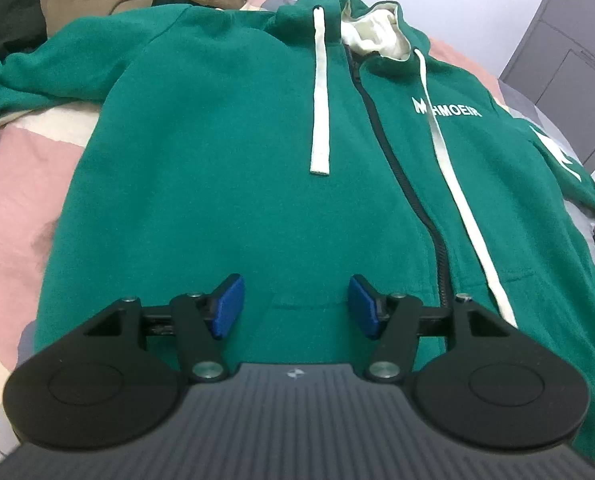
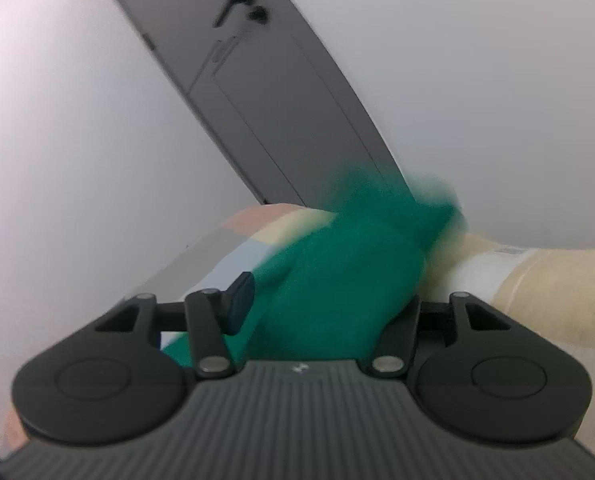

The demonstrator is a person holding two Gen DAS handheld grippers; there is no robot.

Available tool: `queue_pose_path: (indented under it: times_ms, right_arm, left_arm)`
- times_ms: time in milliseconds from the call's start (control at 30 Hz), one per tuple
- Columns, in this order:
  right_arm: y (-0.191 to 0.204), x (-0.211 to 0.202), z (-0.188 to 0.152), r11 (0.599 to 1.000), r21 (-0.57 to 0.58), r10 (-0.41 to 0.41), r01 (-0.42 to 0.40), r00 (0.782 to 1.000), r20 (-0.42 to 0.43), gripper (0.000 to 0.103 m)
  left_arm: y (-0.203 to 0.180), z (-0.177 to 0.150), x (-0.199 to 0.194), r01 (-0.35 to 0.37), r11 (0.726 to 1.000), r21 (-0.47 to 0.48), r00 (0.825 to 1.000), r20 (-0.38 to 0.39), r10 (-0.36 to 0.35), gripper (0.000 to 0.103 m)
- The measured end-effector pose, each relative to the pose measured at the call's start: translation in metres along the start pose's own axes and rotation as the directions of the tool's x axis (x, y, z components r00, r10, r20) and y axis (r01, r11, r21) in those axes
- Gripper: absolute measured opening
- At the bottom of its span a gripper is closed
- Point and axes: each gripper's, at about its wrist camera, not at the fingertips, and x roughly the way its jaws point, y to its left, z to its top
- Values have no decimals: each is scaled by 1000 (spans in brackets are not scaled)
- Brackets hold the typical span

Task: Fold large clothes
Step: 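Grasp the green sleeve cuff with the right gripper and lift it, then lay the held sleeve across the hoodie body and open the right gripper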

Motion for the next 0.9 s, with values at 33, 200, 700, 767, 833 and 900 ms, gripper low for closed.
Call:
queue_pose_path:
  times_ms: [33,200,700,767,833,900]
  right_arm:
    - [-2,2,0,1000,7,-14,14,1000,-7,36]
    - [6,2,12,997,-61,-47,47,999,0,13]
    - [154,-109,94,915,-382,181,-127,977,110,7]
    - [185,-139,96,881,-436,246,-183,965,92,7]
    - [213,-170,95,846,-474,314,-243,946,75,7]
    - [242,-204,88,796,-528,380,-296,923,54,7]
  left_arm:
    - [0,1,2,-1,1000,2,1000,-2,1,65]
    - [-2,2,8,-26,999,22,1000,2,26,66]
    - [16,13,-15,-30,999,-11,997,77,31,66]
    - [21,14,-26,-27,1000,-14,992,121,29,66]
    - [27,16,-37,-24,999,-26,987,160,28,66]
    - [35,16,-48,-8,999,-40,982,188,16,66]
